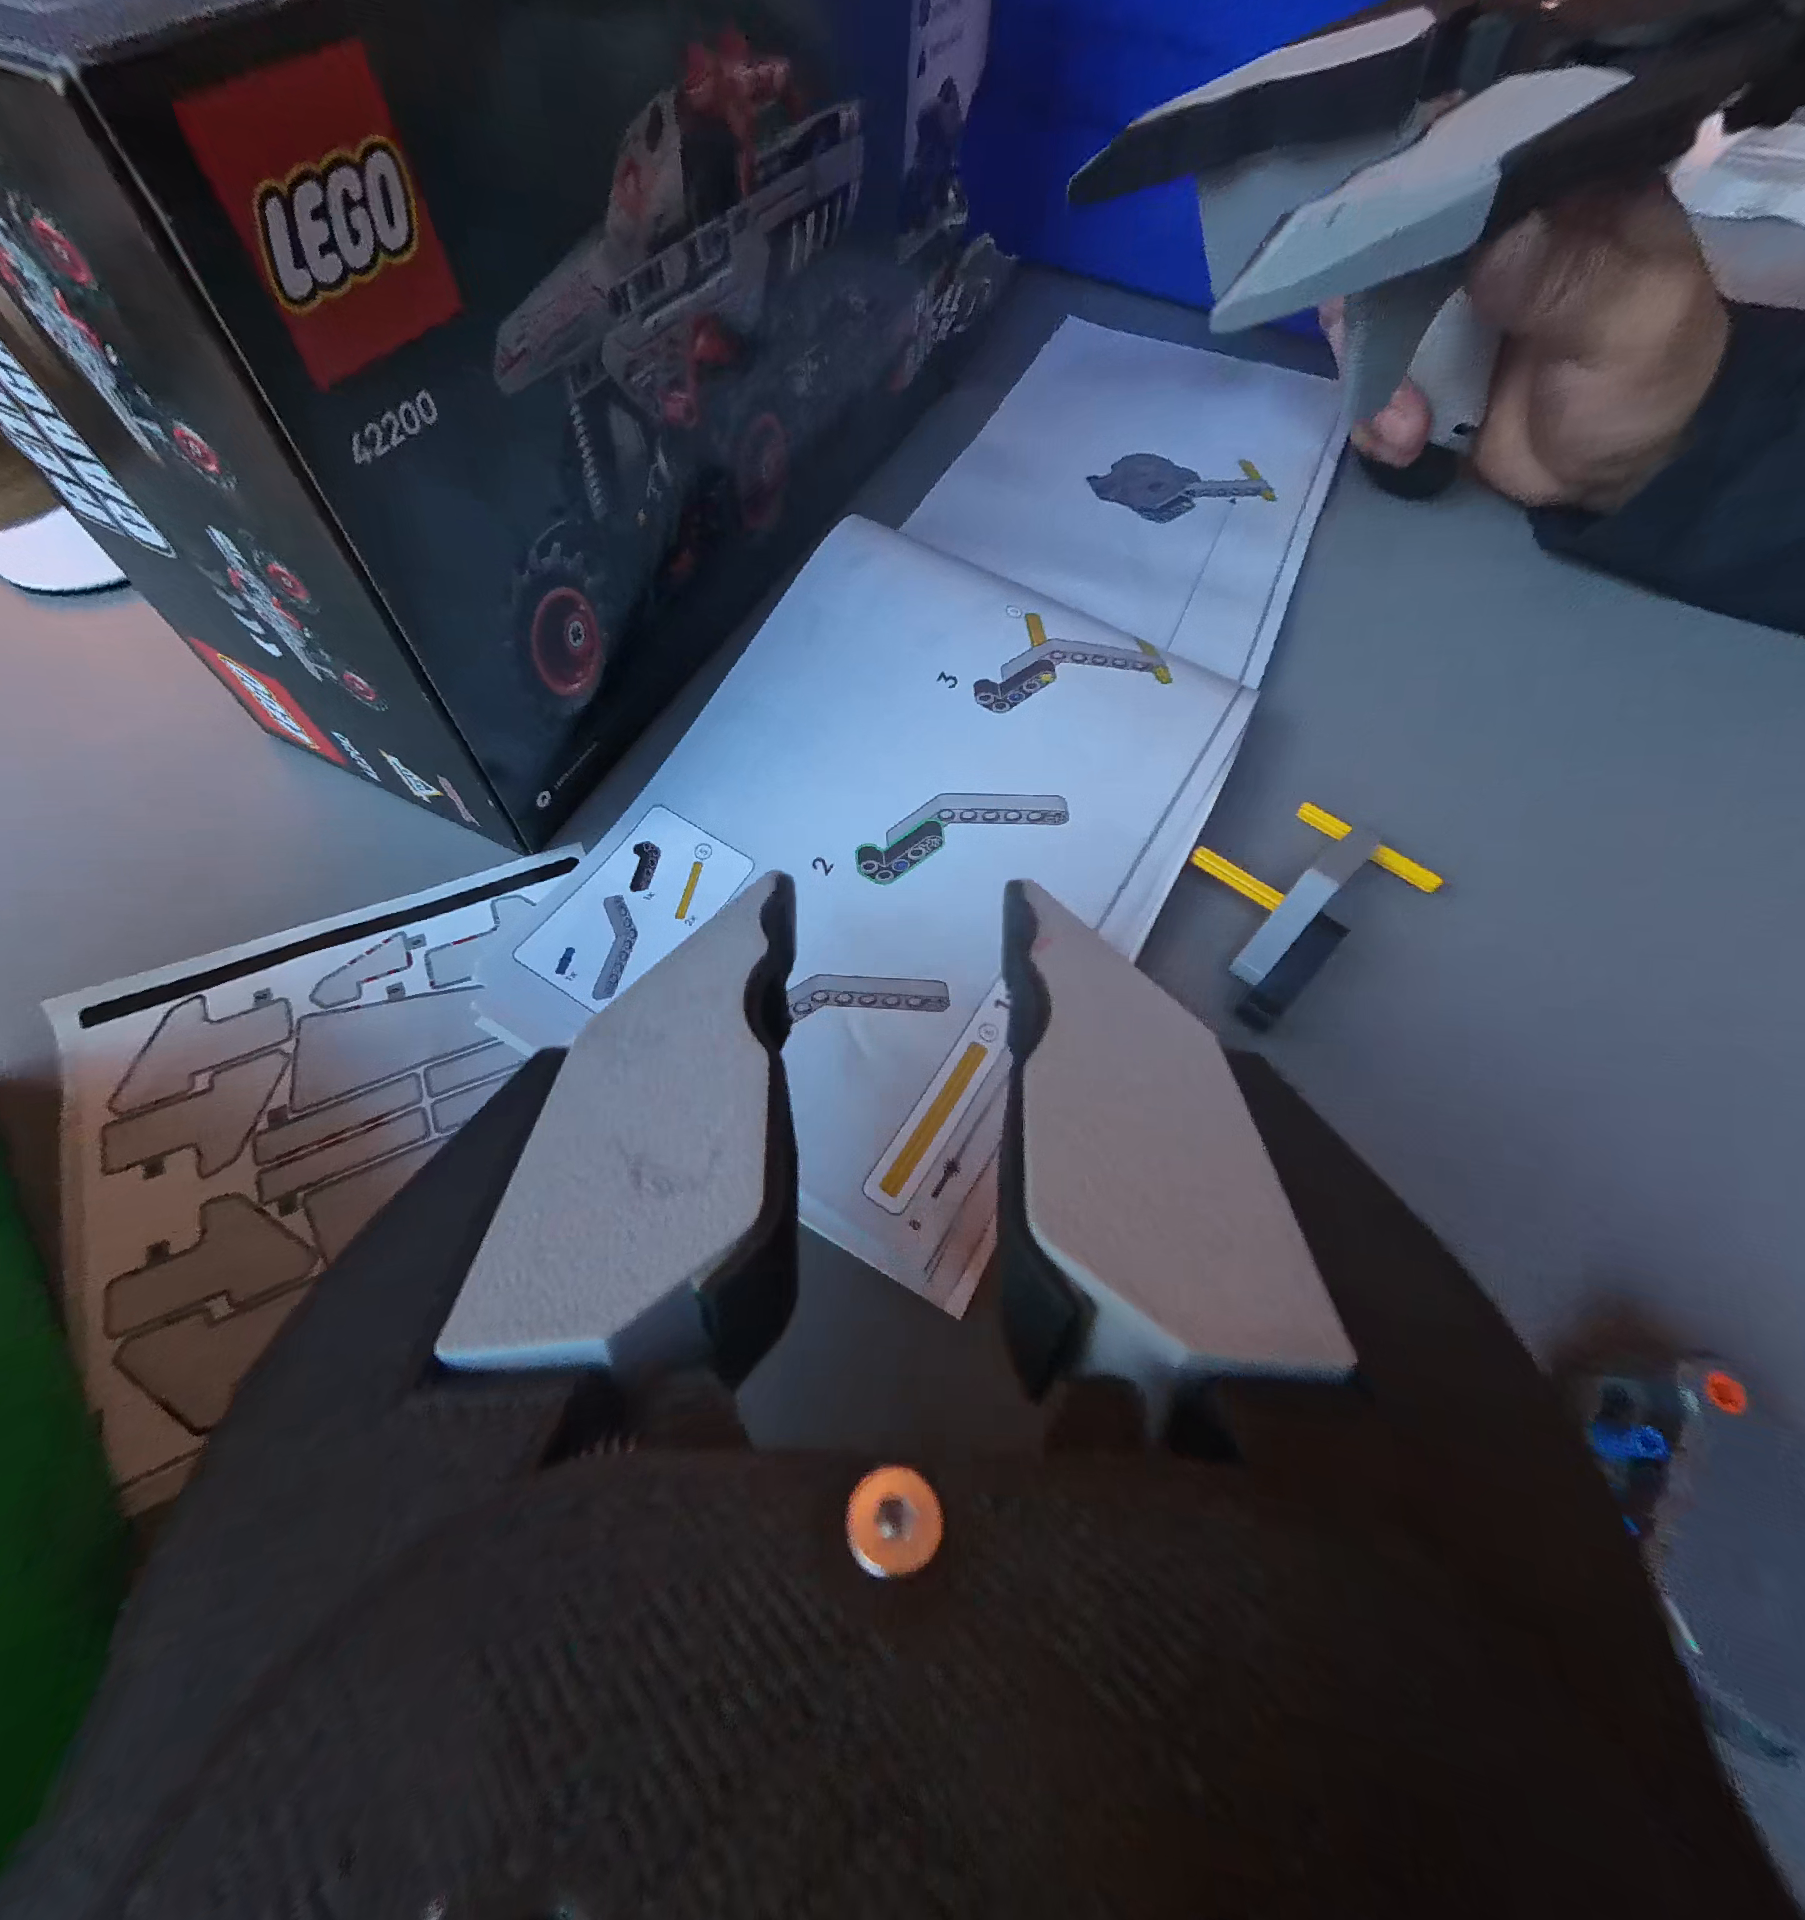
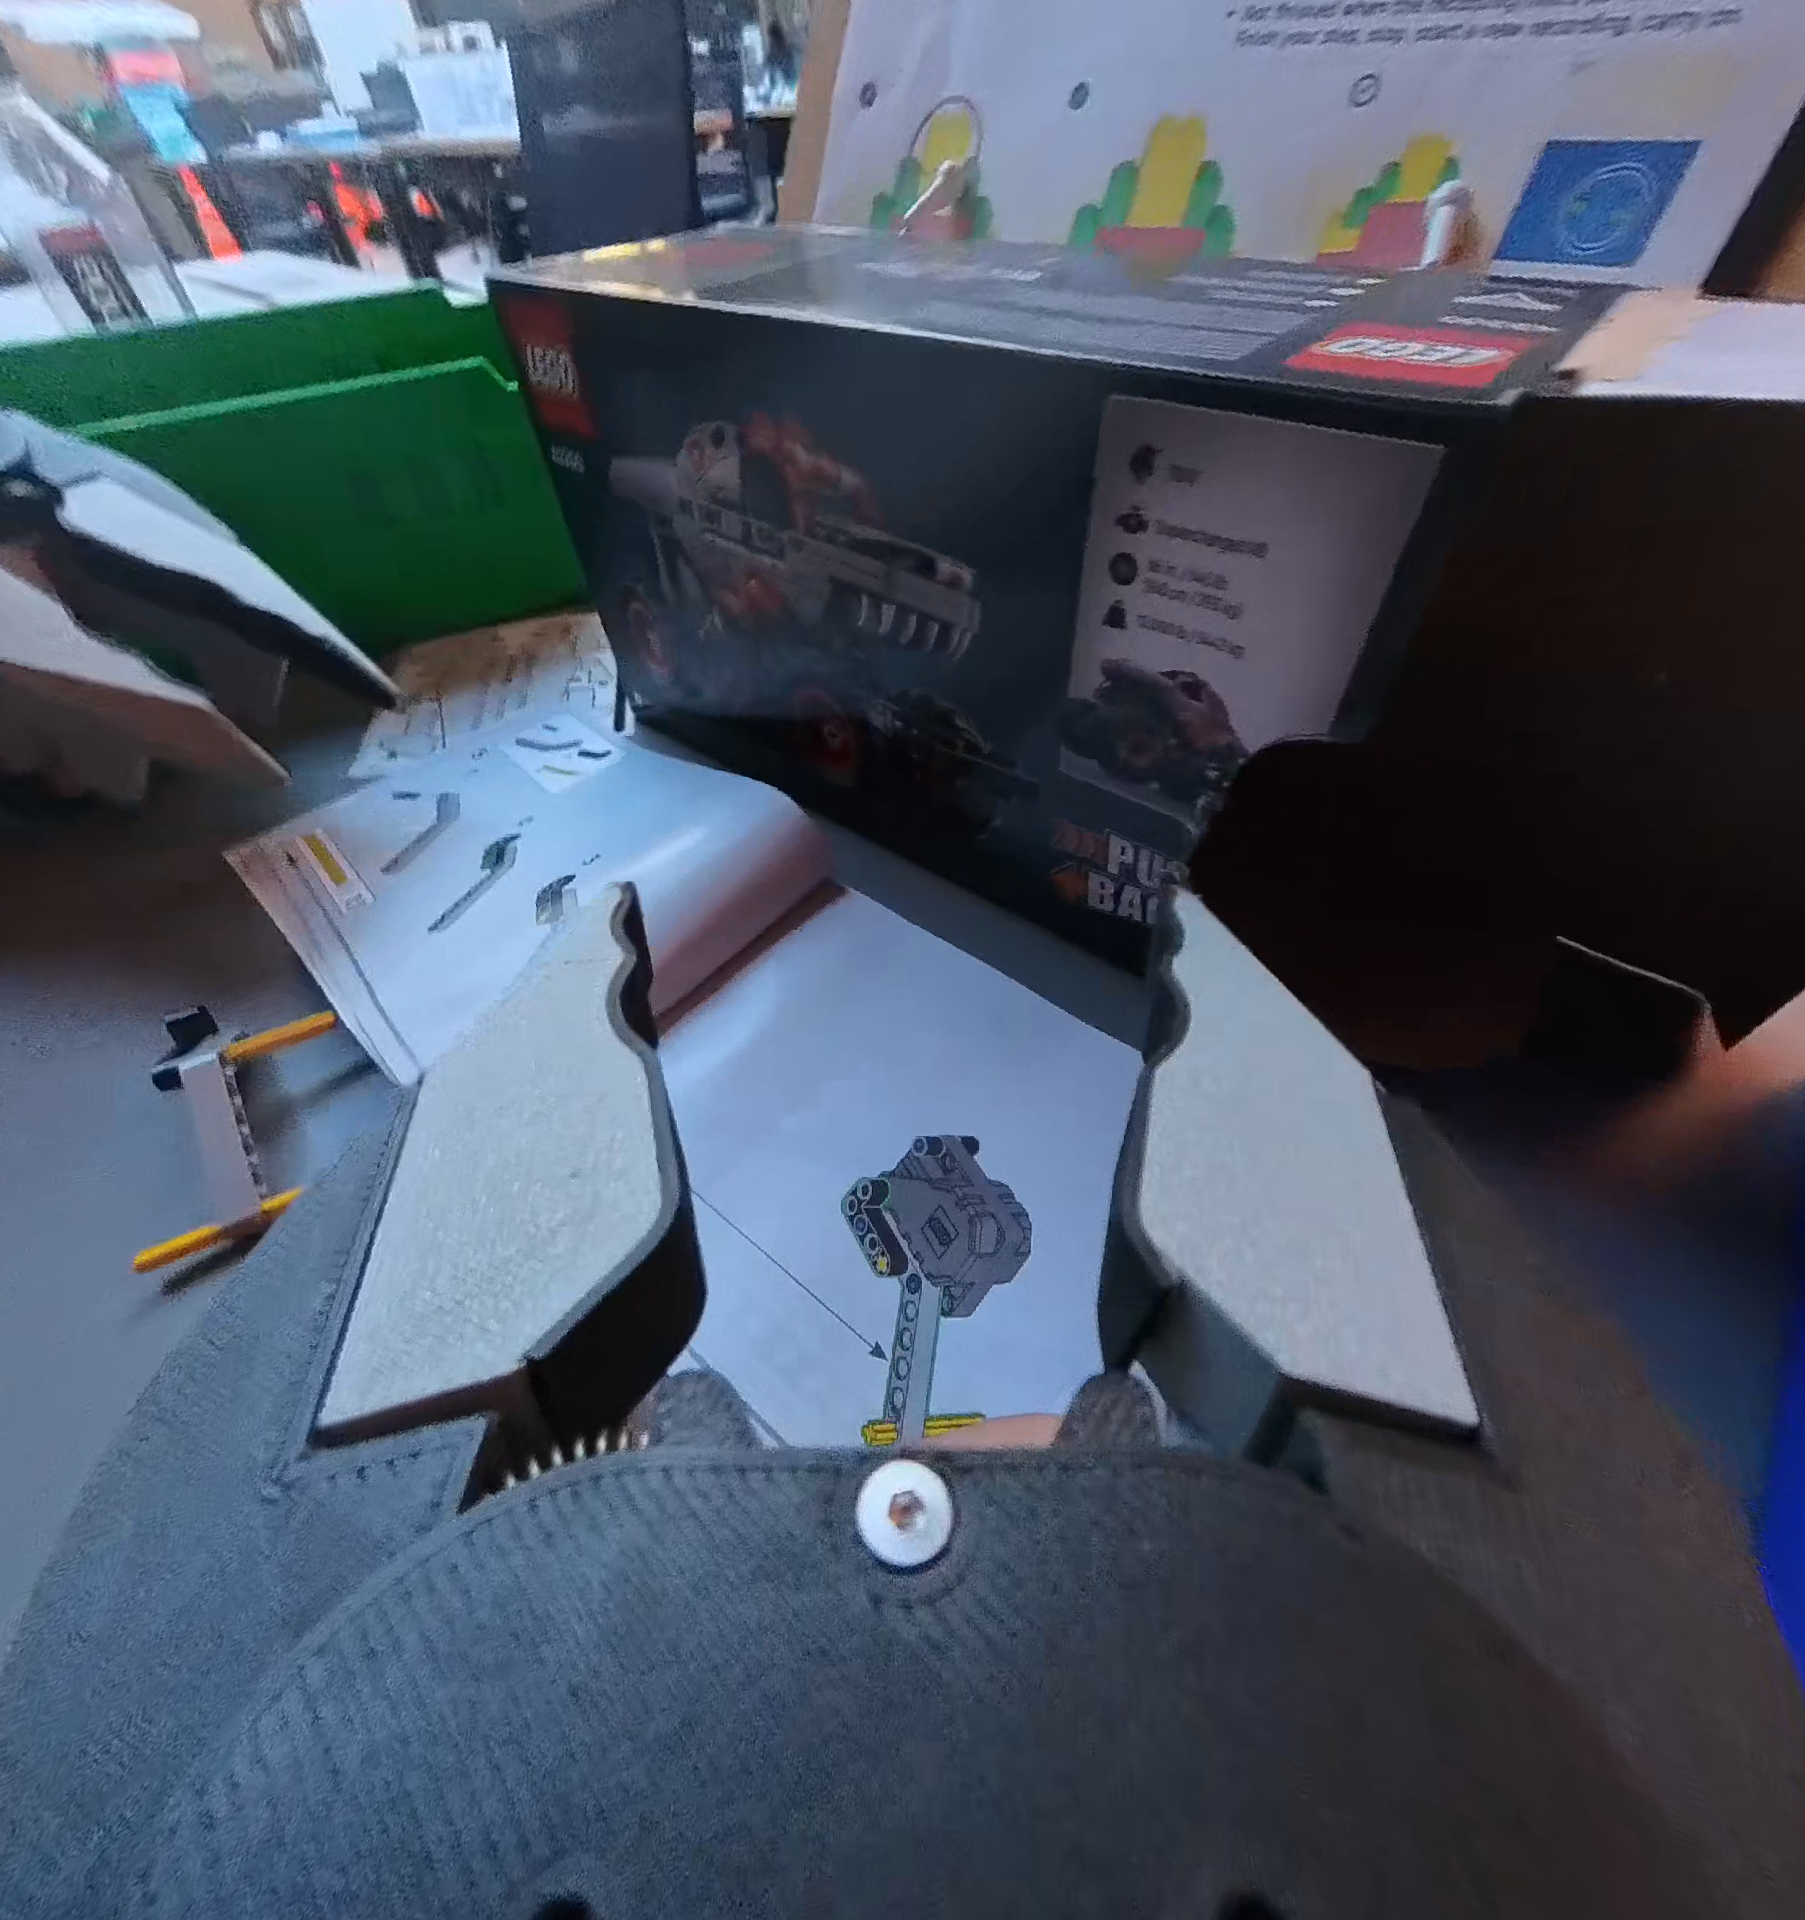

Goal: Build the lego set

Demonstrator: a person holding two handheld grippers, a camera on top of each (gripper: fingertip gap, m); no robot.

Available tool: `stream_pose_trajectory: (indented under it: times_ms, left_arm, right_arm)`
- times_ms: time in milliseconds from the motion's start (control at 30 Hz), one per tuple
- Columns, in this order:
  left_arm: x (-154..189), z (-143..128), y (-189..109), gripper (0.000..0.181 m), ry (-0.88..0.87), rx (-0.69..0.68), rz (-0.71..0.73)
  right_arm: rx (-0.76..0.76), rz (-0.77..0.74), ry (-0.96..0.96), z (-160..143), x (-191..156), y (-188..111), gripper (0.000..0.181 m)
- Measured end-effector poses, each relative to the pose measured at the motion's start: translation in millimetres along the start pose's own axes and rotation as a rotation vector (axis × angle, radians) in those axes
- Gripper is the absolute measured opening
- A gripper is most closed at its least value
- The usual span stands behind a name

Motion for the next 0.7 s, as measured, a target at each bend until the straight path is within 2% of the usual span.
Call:
stream_pose_trajectory:
  times_ms: [133,333,700]
  left_arm:
    - [1,1,0,0.029,0.045,-0.022,0.032]
    - [1,2,-2,0.019,0.091,-0.062,0.090]
    - [3,0,-2,0.010,0.103,-0.094,0.084]
  right_arm:
    - [0.042,0.026,0.077,6,5,-3,0.083]
    - [0.091,0.033,0.049,12,-2,-4,0.092]
    - [0.256,0.189,0.063,39,-28,-28,0.060]
Point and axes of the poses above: each gripper's, where its closed fingertips meet, y out along the fingers, z out of its top, x = y × z across the jaws, the point moved 3 cm from there along -y, back along the fingers, and after that the axes turned 14 degrees about -z, right-handed, at the moved point
